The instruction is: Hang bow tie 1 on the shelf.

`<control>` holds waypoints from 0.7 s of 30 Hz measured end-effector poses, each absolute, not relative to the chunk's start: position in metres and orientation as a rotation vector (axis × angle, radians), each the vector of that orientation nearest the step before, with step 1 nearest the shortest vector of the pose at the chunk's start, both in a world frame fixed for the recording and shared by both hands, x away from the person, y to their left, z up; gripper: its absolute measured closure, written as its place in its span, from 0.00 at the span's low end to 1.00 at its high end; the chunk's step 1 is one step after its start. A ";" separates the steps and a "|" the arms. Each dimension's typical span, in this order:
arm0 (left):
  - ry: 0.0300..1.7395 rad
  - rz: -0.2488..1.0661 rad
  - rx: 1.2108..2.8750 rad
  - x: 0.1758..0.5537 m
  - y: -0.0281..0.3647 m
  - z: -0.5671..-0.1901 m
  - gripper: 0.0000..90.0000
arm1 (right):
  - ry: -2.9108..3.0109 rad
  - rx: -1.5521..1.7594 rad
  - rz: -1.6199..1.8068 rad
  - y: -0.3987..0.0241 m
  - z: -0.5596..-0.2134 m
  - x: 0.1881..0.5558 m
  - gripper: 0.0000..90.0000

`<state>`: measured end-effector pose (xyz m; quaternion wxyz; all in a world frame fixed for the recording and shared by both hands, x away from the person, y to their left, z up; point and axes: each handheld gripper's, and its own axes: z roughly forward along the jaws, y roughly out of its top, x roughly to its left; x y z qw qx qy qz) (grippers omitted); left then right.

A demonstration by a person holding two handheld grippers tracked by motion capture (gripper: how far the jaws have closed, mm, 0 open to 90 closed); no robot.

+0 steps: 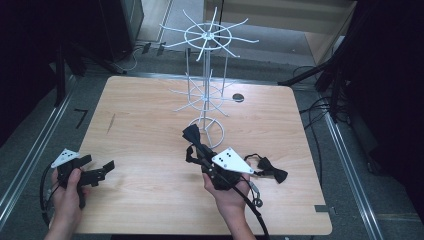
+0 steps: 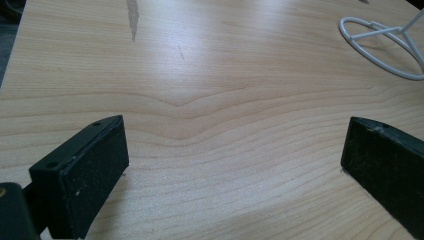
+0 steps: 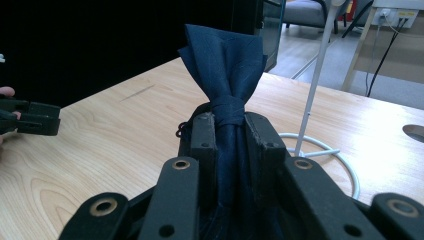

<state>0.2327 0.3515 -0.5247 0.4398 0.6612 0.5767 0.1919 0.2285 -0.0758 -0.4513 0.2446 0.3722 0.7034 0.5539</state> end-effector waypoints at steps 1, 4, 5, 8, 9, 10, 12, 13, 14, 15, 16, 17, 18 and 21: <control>1.433 0.476 1.642 0.233 0.351 -0.525 0.00 | 1.917 1.016 1.511 -0.076 -0.451 0.229 0.86; 1.432 0.476 1.642 0.233 0.351 -0.525 0.00 | 1.911 1.019 1.513 -0.078 -0.449 0.229 0.86; 1.433 0.477 1.642 0.233 0.351 -0.525 0.00 | 1.907 1.016 1.514 -0.078 -0.449 0.229 0.86; 1.432 0.477 1.642 0.233 0.351 -0.525 0.00 | 1.902 1.016 1.516 -0.080 -0.447 0.230 0.86; 1.433 0.476 1.642 0.233 0.351 -0.525 0.00 | 1.900 1.017 1.516 -0.080 -0.447 0.230 0.86; 1.432 0.477 1.642 0.233 0.351 -0.525 0.00 | 1.898 1.017 1.515 -0.081 -0.446 0.230 0.86; 1.432 0.476 1.642 0.233 0.351 -0.525 0.00 | 1.893 1.013 1.518 -0.082 -0.444 0.230 0.86; 1.432 0.476 1.643 0.233 0.351 -0.525 0.00 | 1.889 1.013 1.517 -0.082 -0.443 0.230 0.86; 1.433 0.476 1.642 0.233 0.351 -0.525 0.00 | 1.886 1.013 1.520 -0.083 -0.442 0.230 0.86; 1.432 0.476 1.642 0.233 0.351 -0.525 0.00 | 1.882 1.010 1.520 -0.083 -0.441 0.230 0.86; 1.432 0.476 1.642 0.233 0.351 -0.525 0.00 | 1.879 1.010 1.522 -0.084 -0.440 0.230 0.86; 1.432 0.476 1.643 0.233 0.351 -0.525 0.00 | 1.873 1.011 1.525 -0.084 -0.440 0.230 0.86; 1.432 0.476 1.642 0.233 0.351 -0.525 0.00 | 1.872 1.008 1.526 -0.085 -0.439 0.230 0.86; 1.432 0.476 1.642 0.233 0.351 -0.525 0.00 | 1.868 0.999 1.536 -0.085 -0.436 0.228 0.86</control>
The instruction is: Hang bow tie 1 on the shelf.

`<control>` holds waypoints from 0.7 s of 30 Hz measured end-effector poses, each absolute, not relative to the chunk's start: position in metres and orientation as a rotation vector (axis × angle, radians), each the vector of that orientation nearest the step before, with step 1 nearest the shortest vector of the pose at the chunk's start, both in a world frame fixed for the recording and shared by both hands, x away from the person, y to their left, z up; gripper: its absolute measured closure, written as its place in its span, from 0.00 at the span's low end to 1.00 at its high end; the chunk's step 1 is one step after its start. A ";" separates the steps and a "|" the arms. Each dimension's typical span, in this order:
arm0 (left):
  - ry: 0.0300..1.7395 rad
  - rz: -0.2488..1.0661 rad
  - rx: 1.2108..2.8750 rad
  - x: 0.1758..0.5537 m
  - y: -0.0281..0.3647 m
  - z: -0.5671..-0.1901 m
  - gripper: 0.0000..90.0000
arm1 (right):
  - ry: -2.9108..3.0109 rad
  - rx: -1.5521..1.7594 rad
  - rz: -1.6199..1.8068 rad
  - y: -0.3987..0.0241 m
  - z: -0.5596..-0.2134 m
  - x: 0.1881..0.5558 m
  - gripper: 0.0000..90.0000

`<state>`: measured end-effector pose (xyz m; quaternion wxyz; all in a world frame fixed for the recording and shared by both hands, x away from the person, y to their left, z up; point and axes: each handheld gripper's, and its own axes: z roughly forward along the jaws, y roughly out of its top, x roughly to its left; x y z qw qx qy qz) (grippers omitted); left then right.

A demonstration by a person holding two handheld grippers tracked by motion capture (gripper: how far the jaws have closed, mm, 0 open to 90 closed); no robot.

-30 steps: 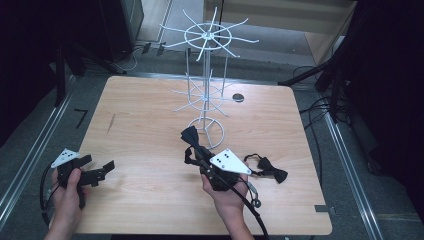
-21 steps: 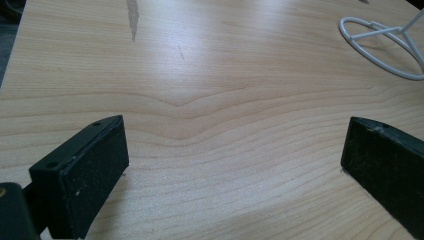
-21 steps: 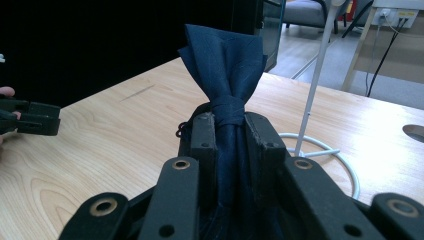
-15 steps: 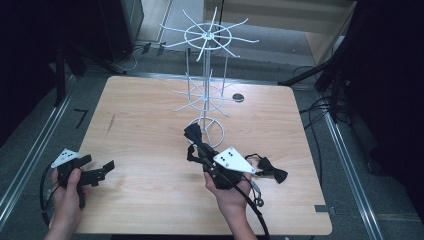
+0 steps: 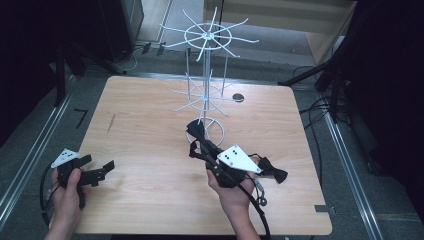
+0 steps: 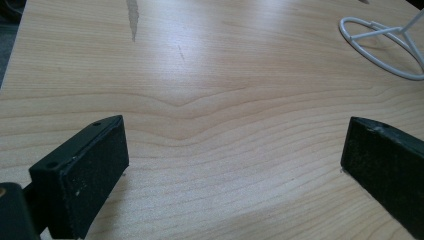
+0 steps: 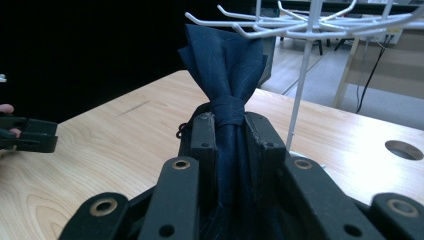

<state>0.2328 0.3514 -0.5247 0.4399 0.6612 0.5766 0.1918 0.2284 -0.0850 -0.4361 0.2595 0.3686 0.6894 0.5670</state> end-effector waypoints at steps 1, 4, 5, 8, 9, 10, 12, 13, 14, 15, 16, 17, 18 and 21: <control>1.432 0.476 1.642 0.233 0.351 -0.525 0.00 | 1.869 0.994 1.537 -0.085 -0.435 0.228 0.86; 1.432 0.477 1.643 0.233 0.351 -0.525 0.00 | 1.871 0.974 1.542 -0.083 -0.433 0.226 0.86; 1.432 0.477 1.642 0.233 0.351 -0.525 0.00 | 1.870 0.973 1.544 -0.082 -0.432 0.225 0.86; 1.433 0.476 1.643 0.233 0.351 -0.525 0.00 | 1.873 0.958 1.552 -0.079 -0.430 0.223 0.86; 1.432 0.476 1.642 0.233 0.351 -0.525 0.00 | 1.874 0.956 1.556 -0.078 -0.429 0.222 0.86; 1.432 0.476 1.642 0.233 0.351 -0.525 0.00 | 1.874 0.949 1.558 -0.077 -0.428 0.221 0.86; 1.432 0.476 1.642 0.233 0.351 -0.525 0.00 | 1.874 0.939 1.565 -0.075 -0.426 0.220 0.86; 1.432 0.476 1.642 0.233 0.351 -0.525 0.00 | 1.877 0.937 1.565 -0.075 -0.425 0.219 0.86; 1.432 0.476 1.642 0.233 0.351 -0.525 0.00 | 1.876 0.930 1.568 -0.074 -0.423 0.219 0.86; 1.432 0.476 1.642 0.233 0.351 -0.525 0.00 | 1.873 0.928 1.570 -0.073 -0.422 0.219 0.86; 1.432 0.476 1.642 0.233 0.351 -0.525 0.00 | 1.872 0.923 1.573 -0.073 -0.420 0.219 0.86; 1.432 0.475 1.642 0.233 0.351 -0.525 0.00 | 1.870 0.921 1.576 -0.073 -0.418 0.219 0.86; 1.433 0.474 1.644 0.233 0.352 -0.525 0.00 | 1.869 0.918 1.576 -0.072 -0.417 0.219 0.86; 1.432 0.476 1.644 0.233 0.352 -0.525 0.00 | 1.863 0.909 1.580 -0.071 -0.412 0.219 0.86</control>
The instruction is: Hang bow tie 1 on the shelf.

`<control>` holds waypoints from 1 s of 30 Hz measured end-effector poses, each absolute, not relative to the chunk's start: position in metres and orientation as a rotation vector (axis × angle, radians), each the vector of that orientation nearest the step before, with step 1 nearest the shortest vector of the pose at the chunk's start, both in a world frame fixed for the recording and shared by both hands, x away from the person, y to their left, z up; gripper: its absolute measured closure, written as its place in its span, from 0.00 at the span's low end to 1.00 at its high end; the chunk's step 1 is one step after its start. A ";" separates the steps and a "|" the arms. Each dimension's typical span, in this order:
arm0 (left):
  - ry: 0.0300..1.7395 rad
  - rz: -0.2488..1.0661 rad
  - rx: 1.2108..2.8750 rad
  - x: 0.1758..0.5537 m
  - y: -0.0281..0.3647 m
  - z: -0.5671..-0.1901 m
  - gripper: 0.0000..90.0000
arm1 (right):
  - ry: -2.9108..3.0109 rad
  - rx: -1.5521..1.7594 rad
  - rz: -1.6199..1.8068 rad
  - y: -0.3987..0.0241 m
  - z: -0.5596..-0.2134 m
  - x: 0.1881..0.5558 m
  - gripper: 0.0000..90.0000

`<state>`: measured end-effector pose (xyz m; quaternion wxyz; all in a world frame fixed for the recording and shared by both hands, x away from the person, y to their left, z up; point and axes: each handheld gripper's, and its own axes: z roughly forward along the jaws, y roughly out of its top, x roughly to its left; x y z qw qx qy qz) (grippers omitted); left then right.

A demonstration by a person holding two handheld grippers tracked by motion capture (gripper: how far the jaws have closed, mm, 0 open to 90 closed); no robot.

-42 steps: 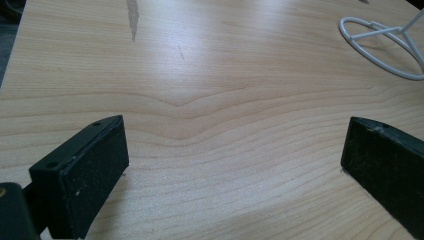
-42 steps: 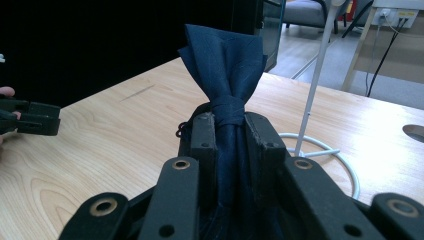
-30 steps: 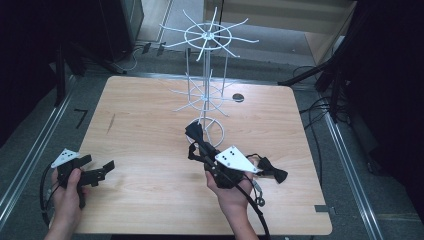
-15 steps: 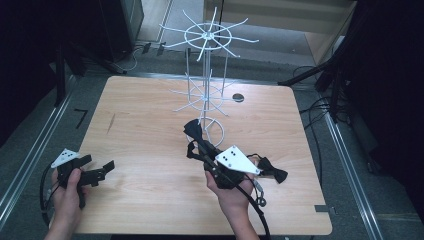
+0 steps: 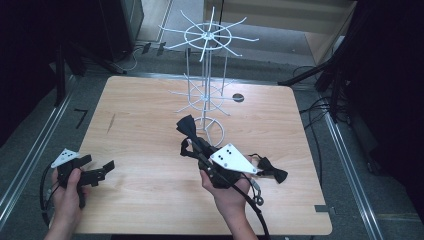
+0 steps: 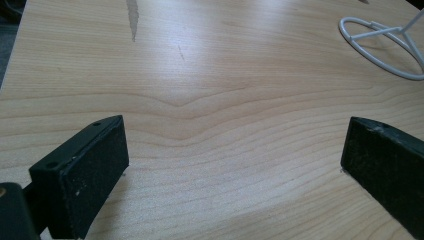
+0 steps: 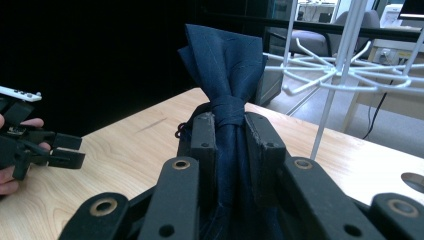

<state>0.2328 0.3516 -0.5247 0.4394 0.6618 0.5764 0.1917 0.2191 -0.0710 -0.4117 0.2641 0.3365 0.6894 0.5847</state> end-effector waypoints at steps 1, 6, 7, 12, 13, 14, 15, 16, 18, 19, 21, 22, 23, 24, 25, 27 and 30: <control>1.432 0.476 1.645 0.233 0.352 -0.525 0.00 | 1.863 0.911 1.583 -0.070 -0.410 0.219 0.86; 1.433 0.475 1.644 0.233 0.352 -0.525 0.00 | 1.861 0.900 1.581 -0.069 -0.405 0.221 0.86; 1.433 0.475 1.643 0.233 0.352 -0.525 0.00 | 1.860 0.901 1.585 -0.068 -0.404 0.222 0.86; 1.434 0.475 1.643 0.233 0.352 -0.525 0.00 | 1.849 0.899 1.587 -0.069 -0.399 0.224 0.86; 1.433 0.474 1.643 0.233 0.352 -0.525 0.00 | 1.844 0.896 1.588 -0.069 -0.397 0.225 0.86; 1.433 0.475 1.642 0.233 0.352 -0.525 0.00 | 1.842 0.896 1.587 -0.069 -0.396 0.226 0.86; 1.434 0.475 1.640 0.233 0.352 -0.525 0.00 | 1.838 0.900 1.589 -0.069 -0.395 0.226 0.86; 1.434 0.475 1.643 0.233 0.352 -0.525 0.00 | 1.835 0.896 1.591 -0.070 -0.393 0.227 0.86; 1.434 0.474 1.642 0.233 0.352 -0.525 0.00 | 1.829 0.899 1.589 -0.070 -0.391 0.229 0.86; 1.433 0.474 1.643 0.233 0.352 -0.525 0.00 | 1.829 0.897 1.589 -0.070 -0.390 0.230 0.86; 1.435 0.473 1.642 0.233 0.352 -0.525 0.00 | 1.826 0.896 1.584 -0.071 -0.388 0.232 0.86; 1.433 0.473 1.644 0.233 0.352 -0.524 0.00 | 1.824 0.900 1.585 -0.071 -0.387 0.233 0.86; 1.434 0.474 1.642 0.233 0.352 -0.525 0.00 | 1.821 0.901 1.583 -0.072 -0.387 0.235 0.86; 1.434 0.474 1.642 0.233 0.352 -0.525 0.00 | 1.823 0.908 1.582 -0.072 -0.386 0.236 0.86; 1.434 0.475 1.642 0.233 0.352 -0.525 0.00 | 1.820 0.905 1.582 -0.072 -0.386 0.237 0.86; 1.433 0.475 1.642 0.233 0.352 -0.525 0.00 | 1.819 0.915 1.582 -0.073 -0.386 0.239 0.86; 1.433 0.476 1.642 0.233 0.352 -0.525 0.00 | 1.823 0.918 1.580 -0.072 -0.385 0.243 0.86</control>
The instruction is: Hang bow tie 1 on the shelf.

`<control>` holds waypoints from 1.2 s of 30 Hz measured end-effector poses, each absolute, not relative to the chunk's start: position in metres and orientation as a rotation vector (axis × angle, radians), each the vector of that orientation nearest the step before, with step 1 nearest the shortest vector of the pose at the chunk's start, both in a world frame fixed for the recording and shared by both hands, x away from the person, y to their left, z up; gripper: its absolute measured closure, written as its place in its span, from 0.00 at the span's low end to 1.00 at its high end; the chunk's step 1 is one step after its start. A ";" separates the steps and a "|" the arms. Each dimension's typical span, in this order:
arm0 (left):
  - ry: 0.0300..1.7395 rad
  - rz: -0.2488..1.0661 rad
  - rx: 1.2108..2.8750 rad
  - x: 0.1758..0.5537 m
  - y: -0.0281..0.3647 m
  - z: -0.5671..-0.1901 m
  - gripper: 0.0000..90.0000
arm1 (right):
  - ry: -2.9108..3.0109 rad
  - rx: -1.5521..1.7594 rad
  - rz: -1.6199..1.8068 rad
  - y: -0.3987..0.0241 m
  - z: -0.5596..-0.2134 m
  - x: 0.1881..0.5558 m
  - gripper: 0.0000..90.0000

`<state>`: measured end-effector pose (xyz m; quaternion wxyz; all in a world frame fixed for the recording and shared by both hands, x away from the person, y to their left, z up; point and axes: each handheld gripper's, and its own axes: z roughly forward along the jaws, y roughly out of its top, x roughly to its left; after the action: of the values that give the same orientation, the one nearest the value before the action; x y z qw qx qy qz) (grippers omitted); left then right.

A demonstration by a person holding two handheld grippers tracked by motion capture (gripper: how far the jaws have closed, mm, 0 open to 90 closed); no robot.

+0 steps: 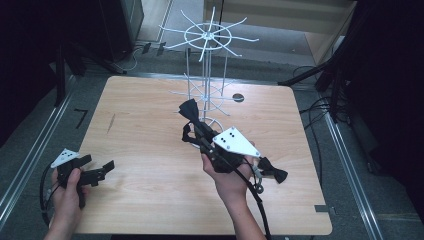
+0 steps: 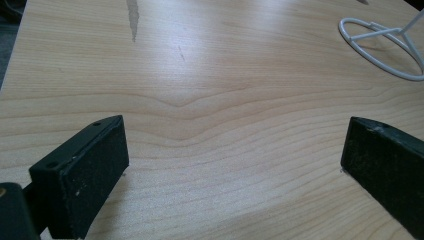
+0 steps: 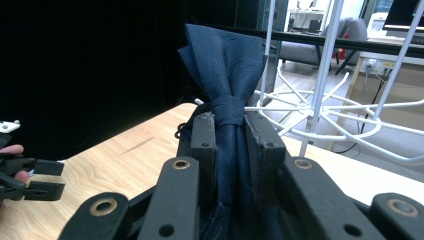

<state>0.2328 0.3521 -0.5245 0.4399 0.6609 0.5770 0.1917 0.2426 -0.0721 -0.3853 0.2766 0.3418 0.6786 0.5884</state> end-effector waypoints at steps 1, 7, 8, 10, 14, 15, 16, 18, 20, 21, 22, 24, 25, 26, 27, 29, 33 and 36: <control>1.433 0.477 1.639 0.233 0.352 -0.525 0.00 | 1.820 0.922 1.578 -0.072 -0.385 0.243 0.86; 1.433 0.478 1.638 0.233 0.352 -0.525 0.00 | 1.810 0.940 1.574 -0.074 -0.384 0.250 0.86; 1.433 0.478 1.639 0.233 0.352 -0.525 0.00 | 1.809 0.942 1.571 -0.075 -0.384 0.250 0.86; 1.433 0.478 1.638 0.233 0.352 -0.525 0.00 | 1.809 0.947 1.568 -0.076 -0.385 0.252 0.86; 1.431 0.478 1.640 0.233 0.352 -0.525 0.00 | 1.805 0.956 1.557 -0.077 -0.386 0.256 0.86; 1.431 0.479 1.639 0.233 0.352 -0.525 0.00 | 1.804 0.960 1.558 -0.077 -0.386 0.257 0.86; 1.432 0.479 1.637 0.233 0.352 -0.525 0.00 | 1.803 0.961 1.559 -0.078 -0.386 0.257 0.86; 1.431 0.478 1.640 0.233 0.352 -0.525 0.00 | 1.800 0.963 1.561 -0.079 -0.386 0.258 0.86; 1.429 0.479 1.643 0.233 0.352 -0.525 0.00 | 1.795 0.971 1.559 -0.081 -0.387 0.259 0.86; 1.429 0.479 1.641 0.233 0.352 -0.525 0.00 | 1.797 0.971 1.557 -0.081 -0.387 0.259 0.86; 1.428 0.480 1.642 0.233 0.352 -0.525 0.00 | 1.794 0.974 1.553 -0.082 -0.387 0.260 0.86; 1.430 0.478 1.641 0.233 0.352 -0.525 0.00 | 1.792 0.983 1.550 -0.084 -0.389 0.262 0.86; 1.430 0.478 1.641 0.233 0.352 -0.525 0.00 | 1.790 0.994 1.548 -0.084 -0.390 0.263 0.86; 1.430 0.478 1.642 0.233 0.352 -0.525 0.00 | 1.791 0.996 1.546 -0.085 -0.390 0.264 0.86; 1.431 0.479 1.641 0.233 0.352 -0.525 0.00 | 1.791 0.999 1.547 -0.086 -0.391 0.265 0.86; 1.430 0.479 1.642 0.233 0.352 -0.525 0.00 | 1.792 1.012 1.537 -0.086 -0.393 0.267 0.86; 1.431 0.478 1.640 0.233 0.352 -0.525 0.00 | 1.791 1.025 1.530 -0.086 -0.396 0.271 0.86; 1.432 0.478 1.640 0.233 0.352 -0.525 0.00 | 1.786 1.029 1.522 -0.085 -0.397 0.273 0.86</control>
<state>0.2329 0.3519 -0.5246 0.4408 0.6604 0.5766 0.1926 0.2733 -0.0853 -0.3970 0.2855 0.3850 0.6680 0.5693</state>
